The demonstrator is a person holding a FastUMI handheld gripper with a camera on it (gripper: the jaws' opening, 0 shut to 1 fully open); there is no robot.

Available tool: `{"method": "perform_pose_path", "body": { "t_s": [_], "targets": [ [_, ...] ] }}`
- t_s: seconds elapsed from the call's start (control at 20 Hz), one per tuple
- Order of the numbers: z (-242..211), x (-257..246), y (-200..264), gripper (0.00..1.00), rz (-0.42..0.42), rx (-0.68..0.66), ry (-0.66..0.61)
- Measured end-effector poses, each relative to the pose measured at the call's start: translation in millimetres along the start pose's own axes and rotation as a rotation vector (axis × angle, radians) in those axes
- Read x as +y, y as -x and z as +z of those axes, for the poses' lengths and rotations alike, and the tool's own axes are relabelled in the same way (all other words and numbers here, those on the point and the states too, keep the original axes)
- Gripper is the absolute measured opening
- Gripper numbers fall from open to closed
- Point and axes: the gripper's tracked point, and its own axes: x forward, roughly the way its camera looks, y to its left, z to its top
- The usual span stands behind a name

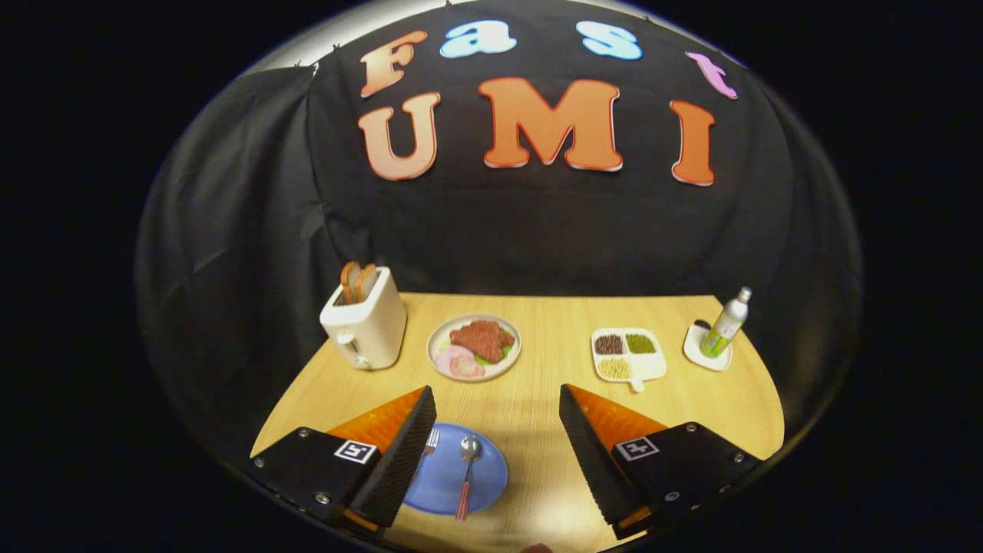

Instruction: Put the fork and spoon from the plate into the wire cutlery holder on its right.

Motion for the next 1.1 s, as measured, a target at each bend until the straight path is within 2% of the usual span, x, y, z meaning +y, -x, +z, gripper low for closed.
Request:
{"method": "perform_pose_path", "body": {
  "t_s": [0.2,0.3,0.55,0.9,1.05,1.1],
  "targets": [
    [-65,17,-15,0.95,0.020,0.222,0.023],
    [-90,24,-19,0.95,0.038,0.290,0.039],
    [-145,39,-28,0.82,0.061,0.424,0.079],
    [-184,44,-40,0.56,0.050,0.473,0.120],
    [-195,51,-40,0.43,0.071,0.487,0.101],
    [-199,52,-41,0.41,0.070,0.490,0.097]
  ]
}}
